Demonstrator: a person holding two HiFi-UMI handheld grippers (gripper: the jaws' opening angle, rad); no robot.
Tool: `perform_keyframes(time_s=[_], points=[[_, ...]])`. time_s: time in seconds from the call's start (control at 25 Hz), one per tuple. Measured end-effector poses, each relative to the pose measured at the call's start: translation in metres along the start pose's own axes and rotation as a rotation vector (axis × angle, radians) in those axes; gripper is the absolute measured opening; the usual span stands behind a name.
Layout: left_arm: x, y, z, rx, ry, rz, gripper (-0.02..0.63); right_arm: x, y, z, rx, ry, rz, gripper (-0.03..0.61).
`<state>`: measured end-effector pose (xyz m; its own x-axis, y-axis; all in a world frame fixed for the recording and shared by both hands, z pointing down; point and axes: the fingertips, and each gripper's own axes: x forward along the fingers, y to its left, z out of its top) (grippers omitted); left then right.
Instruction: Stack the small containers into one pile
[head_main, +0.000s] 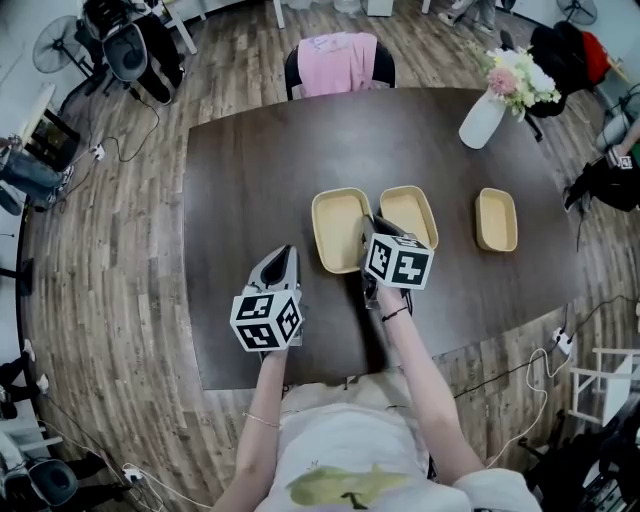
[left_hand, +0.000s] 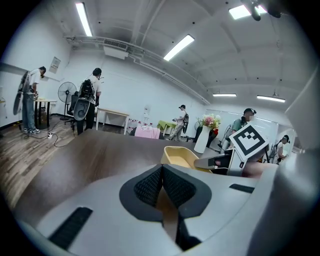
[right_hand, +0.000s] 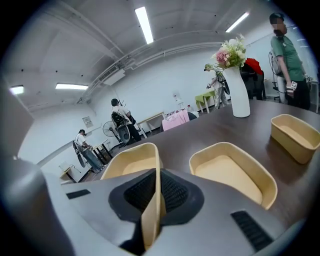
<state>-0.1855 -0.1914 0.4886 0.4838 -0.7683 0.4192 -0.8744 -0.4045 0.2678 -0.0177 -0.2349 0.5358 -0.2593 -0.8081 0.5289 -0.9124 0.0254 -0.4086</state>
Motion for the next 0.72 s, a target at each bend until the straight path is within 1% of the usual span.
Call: perform_keyframes(time_s=[0.24, 0.72], points=[[0.011, -0.023, 0.000, -0.007, 0.002, -0.006, 0.025, -0.016, -0.029, 0.021, 0.009, -0.025, -0.005, 0.038], [0.034, -0.072, -0.001, -0.016, 0.008, -0.006, 0.025, -0.030, -0.093, 0.045, 0.024, -0.024, -0.015, 0.038]])
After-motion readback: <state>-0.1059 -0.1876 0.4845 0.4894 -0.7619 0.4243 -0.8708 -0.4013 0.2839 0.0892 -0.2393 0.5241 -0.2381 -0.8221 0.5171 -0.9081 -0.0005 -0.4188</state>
